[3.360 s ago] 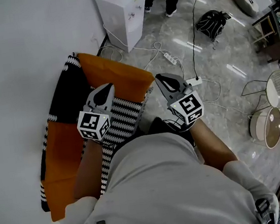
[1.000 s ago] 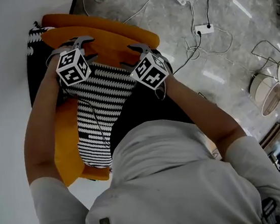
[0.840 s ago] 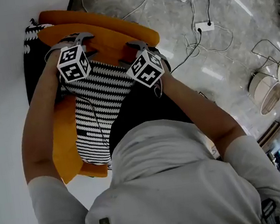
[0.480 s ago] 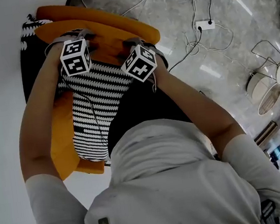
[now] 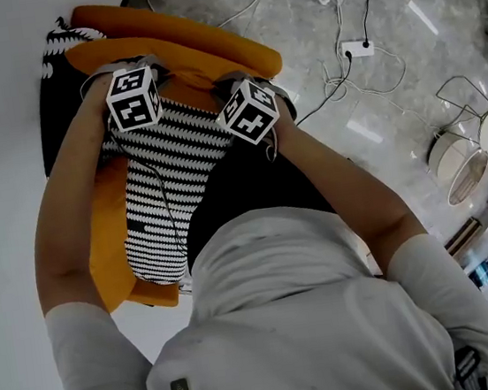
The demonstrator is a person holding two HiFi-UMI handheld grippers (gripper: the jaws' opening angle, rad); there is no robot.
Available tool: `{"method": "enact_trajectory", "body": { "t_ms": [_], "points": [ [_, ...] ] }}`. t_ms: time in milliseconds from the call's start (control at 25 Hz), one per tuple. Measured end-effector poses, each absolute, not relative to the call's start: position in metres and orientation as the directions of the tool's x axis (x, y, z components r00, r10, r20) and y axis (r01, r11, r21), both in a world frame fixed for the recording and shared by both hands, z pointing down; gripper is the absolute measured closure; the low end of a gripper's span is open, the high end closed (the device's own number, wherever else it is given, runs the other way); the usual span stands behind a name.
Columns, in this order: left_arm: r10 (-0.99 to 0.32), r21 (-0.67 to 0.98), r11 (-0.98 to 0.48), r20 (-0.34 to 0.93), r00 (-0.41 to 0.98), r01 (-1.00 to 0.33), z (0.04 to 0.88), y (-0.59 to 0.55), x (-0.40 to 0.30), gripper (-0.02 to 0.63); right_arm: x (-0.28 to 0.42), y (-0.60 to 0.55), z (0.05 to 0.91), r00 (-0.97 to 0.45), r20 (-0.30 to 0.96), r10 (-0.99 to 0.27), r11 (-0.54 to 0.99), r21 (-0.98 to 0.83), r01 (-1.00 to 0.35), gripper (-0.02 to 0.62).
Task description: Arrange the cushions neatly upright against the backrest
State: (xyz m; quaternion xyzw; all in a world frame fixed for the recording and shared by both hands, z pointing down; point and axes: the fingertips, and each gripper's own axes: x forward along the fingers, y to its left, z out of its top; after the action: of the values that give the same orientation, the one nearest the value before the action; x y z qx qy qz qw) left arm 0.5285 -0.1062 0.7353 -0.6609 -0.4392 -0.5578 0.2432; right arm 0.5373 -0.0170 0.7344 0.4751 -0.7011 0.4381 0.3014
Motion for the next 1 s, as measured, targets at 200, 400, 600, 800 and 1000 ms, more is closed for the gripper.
{"method": "enact_trajectory", "body": {
  "t_ms": [200,400,600,800,1000],
  "points": [
    [0.295,0.171,-0.517,0.955,-0.013,0.839,0.723,-0.105,0.506,0.578,0.516,-0.016,0.719,-0.376,0.836,-0.400,0.199,-0.321,-0.926,0.555],
    [0.283,0.166,-0.540,0.959,-0.007,0.825,0.708,-0.100,0.475,0.578,0.491,-0.012,0.703,-0.382,0.834,-0.398,0.240,-0.307,-0.921,0.558],
    [0.285,0.155,-0.598,0.958,0.027,0.787,0.690,-0.094,0.438,0.580,0.470,-0.011,0.683,-0.375,0.839,-0.395,0.300,-0.268,-0.916,0.558],
    [0.266,0.113,-0.674,0.959,0.097,0.730,0.672,-0.086,0.406,0.581,0.449,-0.007,0.660,-0.361,0.842,-0.400,0.393,-0.198,-0.898,0.558],
    [0.246,0.086,-0.751,0.957,0.156,0.655,0.640,-0.080,0.373,0.583,0.425,-0.006,0.627,-0.362,0.842,-0.401,0.496,-0.132,-0.858,0.560]
  ]
}}
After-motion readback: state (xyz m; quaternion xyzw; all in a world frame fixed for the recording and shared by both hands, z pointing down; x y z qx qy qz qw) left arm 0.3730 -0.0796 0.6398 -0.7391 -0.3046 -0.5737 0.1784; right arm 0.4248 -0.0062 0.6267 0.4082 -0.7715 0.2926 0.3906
